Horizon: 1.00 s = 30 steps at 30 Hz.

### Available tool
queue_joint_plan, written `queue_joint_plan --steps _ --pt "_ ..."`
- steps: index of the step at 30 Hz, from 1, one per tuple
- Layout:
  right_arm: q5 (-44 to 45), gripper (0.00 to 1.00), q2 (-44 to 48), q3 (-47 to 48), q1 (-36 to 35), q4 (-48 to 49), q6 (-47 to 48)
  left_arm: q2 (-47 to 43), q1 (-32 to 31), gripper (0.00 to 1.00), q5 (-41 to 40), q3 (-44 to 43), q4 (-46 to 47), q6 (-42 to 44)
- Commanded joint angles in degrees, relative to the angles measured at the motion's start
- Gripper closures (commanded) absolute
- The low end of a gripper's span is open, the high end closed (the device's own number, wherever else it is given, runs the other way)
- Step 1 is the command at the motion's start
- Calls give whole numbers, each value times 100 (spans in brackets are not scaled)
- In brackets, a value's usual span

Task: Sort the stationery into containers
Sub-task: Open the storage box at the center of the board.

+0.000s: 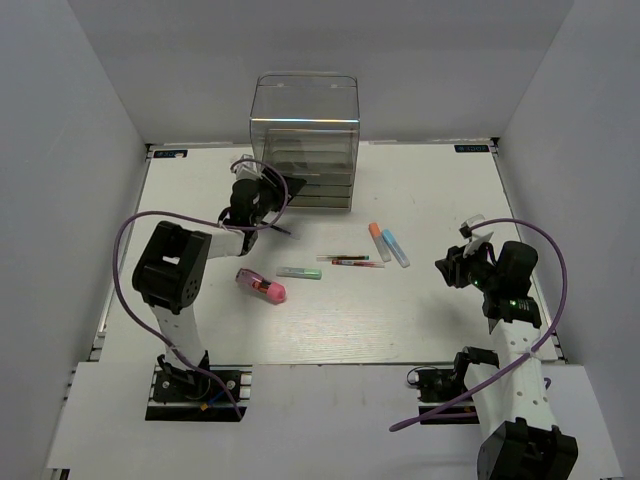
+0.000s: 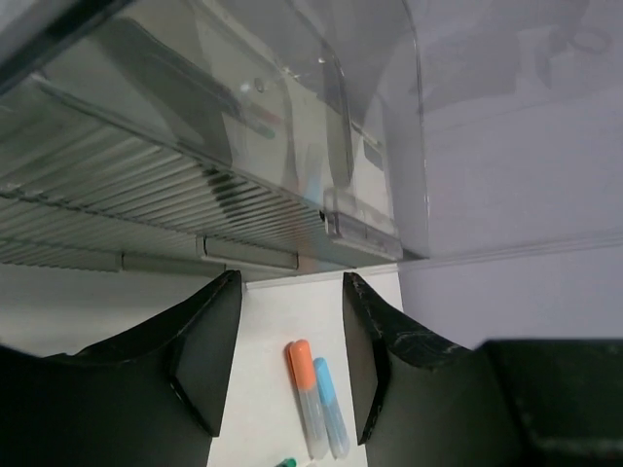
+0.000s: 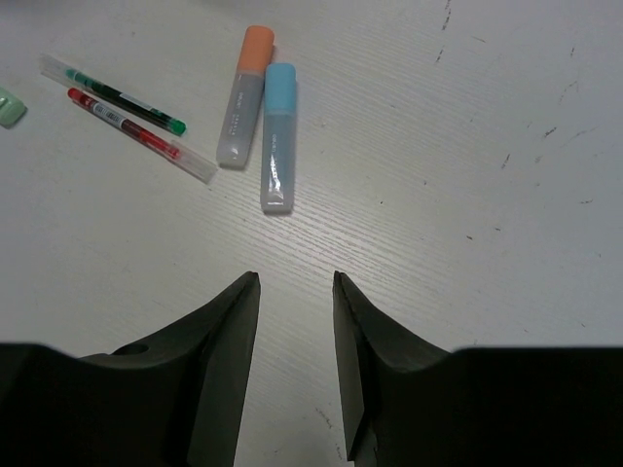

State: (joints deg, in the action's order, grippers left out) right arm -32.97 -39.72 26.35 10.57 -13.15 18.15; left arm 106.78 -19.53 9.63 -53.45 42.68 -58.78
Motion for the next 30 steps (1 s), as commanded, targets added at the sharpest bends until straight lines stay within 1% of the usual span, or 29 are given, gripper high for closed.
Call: queue_joint_plan --steps 1,6,9,15,17,19,23,24,26,30 --pt "80 58 53 46 -37 199 -66 27 -112 44 -312 -288 364 -37" --pt "142 58 44 28 -99 216 -75 132 -165 44 -417 -447 347 -150" --pt "151 58 44 37 -125 234 -75 132 -165 47 -418 -447 531 -151" --pt "168 58 26 37 -134 225 -66 185 -165 47 -663 -500 373 -212" --pt "168 58 44 20 -134 233 -75 185 -165 47 -725 -500 557 -274" --pt "168 58 26 20 -143 225 -75 185 -165 50 -786 -500 619 -327" --pt "168 58 -9 19 -134 225 -66 185 -165 61 -909 -500 829 -388" --pt "160 58 8 11 -134 225 -57 185 -165 69 -910 -439 908 -388" --pt "160 58 17 11 -125 216 -57 185 -165 73 -963 -377 1197 -388" --pt "133 58 9 -7 -134 225 -57 185 -165 78 -963 -262 1392 -388"
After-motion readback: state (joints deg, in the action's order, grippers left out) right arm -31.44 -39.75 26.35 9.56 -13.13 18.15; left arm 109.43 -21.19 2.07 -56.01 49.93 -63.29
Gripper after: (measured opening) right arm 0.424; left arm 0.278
